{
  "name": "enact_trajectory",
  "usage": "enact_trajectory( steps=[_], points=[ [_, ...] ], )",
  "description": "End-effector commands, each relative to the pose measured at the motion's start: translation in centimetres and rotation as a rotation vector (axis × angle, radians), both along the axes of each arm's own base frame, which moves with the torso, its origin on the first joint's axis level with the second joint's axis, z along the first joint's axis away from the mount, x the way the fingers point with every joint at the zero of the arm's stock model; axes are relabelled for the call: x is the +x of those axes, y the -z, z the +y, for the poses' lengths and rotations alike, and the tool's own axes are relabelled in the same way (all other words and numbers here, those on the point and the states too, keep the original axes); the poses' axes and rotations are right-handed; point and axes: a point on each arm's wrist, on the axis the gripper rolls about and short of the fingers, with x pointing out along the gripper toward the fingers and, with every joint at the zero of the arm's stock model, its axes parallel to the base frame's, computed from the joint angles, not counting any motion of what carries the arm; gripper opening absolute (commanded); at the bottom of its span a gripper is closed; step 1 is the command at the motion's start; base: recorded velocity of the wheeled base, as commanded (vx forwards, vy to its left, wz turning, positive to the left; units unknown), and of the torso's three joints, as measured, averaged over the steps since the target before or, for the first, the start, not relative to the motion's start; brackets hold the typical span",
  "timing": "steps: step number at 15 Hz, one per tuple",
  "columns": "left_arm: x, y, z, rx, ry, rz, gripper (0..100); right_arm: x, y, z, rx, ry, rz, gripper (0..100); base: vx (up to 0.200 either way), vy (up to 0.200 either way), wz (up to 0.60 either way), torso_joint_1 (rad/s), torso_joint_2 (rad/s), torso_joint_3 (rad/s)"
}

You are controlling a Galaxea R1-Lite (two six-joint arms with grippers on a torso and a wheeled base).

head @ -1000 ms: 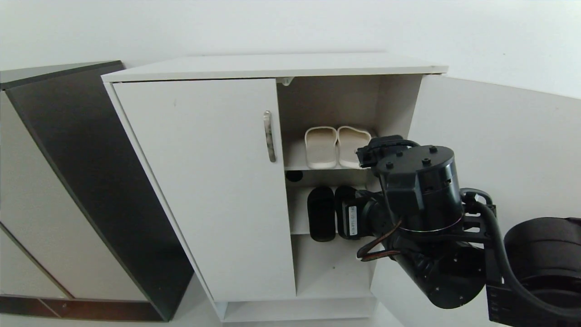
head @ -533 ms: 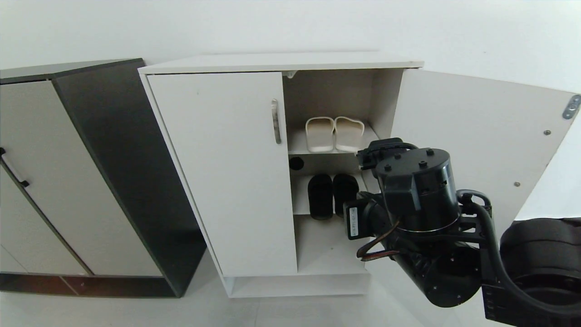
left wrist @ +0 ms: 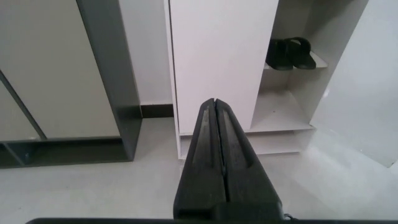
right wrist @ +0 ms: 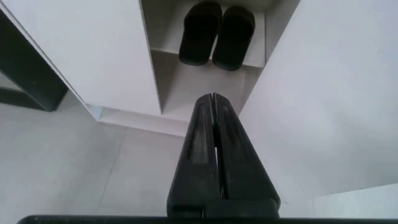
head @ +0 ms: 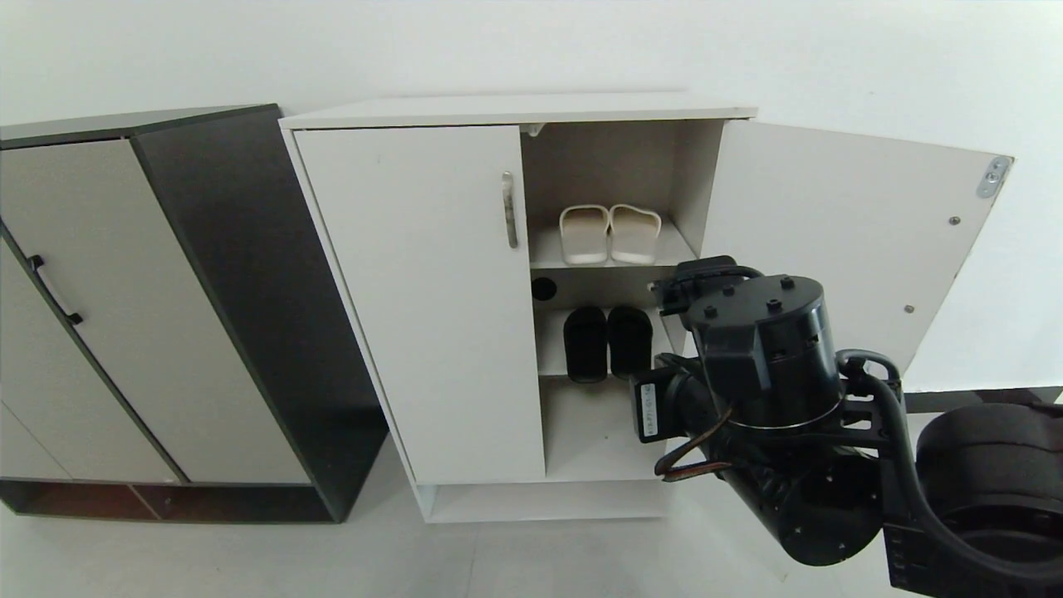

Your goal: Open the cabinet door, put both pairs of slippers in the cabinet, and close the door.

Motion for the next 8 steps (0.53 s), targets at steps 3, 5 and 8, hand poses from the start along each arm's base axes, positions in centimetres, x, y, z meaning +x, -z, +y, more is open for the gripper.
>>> enact_trajectory(
  steps=[3,5,8],
  points=[
    [0.01,0.0,0.0,0.0,0.0,0.001,0,-0.01,0.15,-0.01,-0.004,0.0,0.003,0,0.0,0.0,0.0,0.0,0.0,0.0],
    [0.01,0.0,0.0,0.0,0.0,0.001,0,0.0,0.25,0.0,-0.007,0.0,0.005,0,0.0,0.0,0.0,0.0,0.0,0.0],
    [0.01,0.0,0.0,0.0,0.0,0.001,0,-0.03,0.24,-0.04,-0.007,0.0,0.005,0,0.0,0.0,0.0,0.0,0.0,0.0]
  ],
)
